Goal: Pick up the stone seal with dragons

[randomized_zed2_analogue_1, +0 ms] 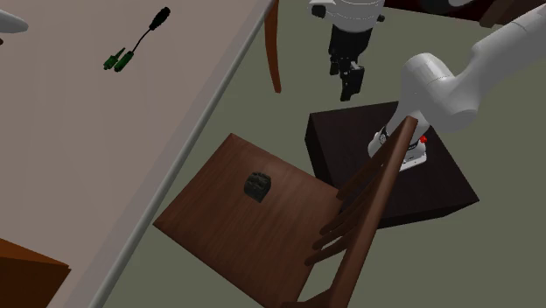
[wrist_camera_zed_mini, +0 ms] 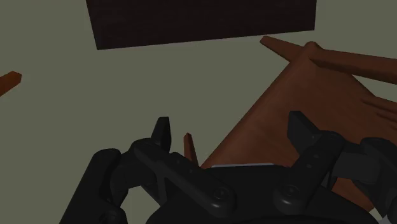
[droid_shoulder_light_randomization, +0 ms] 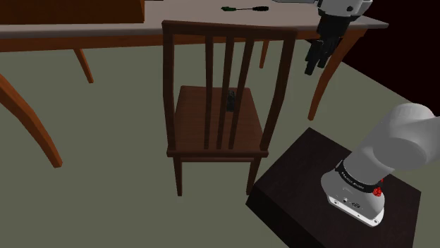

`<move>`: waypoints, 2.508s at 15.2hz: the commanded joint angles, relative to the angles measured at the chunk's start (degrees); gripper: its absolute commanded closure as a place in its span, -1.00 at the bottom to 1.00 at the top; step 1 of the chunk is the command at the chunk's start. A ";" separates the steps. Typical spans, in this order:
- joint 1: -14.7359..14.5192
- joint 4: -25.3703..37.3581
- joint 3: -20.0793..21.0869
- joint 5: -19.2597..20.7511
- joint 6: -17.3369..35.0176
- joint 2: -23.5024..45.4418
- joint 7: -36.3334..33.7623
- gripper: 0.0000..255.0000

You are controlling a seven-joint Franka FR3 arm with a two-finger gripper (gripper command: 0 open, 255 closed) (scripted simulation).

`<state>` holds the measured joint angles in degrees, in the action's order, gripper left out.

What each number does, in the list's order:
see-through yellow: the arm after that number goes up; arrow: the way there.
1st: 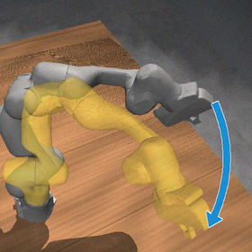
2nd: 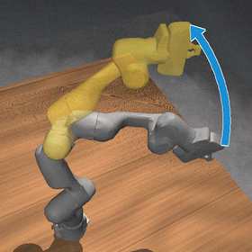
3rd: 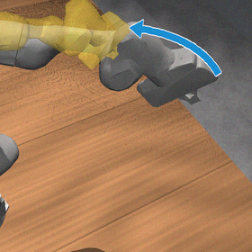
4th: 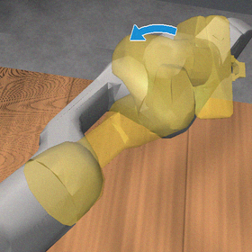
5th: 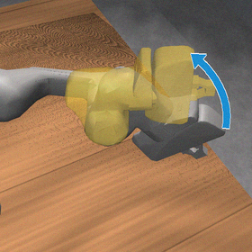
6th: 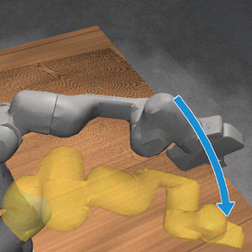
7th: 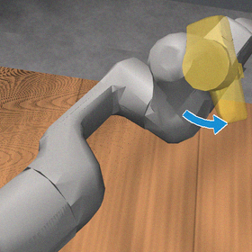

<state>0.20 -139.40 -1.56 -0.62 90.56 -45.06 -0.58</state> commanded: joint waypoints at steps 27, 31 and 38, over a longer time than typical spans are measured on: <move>-2.35 14.79 15.95 1.94 33.27 42.57 -28.90 -1.00; -2.43 12.92 15.93 2.52 36.73 44.22 -29.39 -1.00; -2.53 13.70 15.88 2.59 36.21 44.49 -29.46 1.00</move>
<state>-1.83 -125.41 13.68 1.92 126.80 -1.03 -29.93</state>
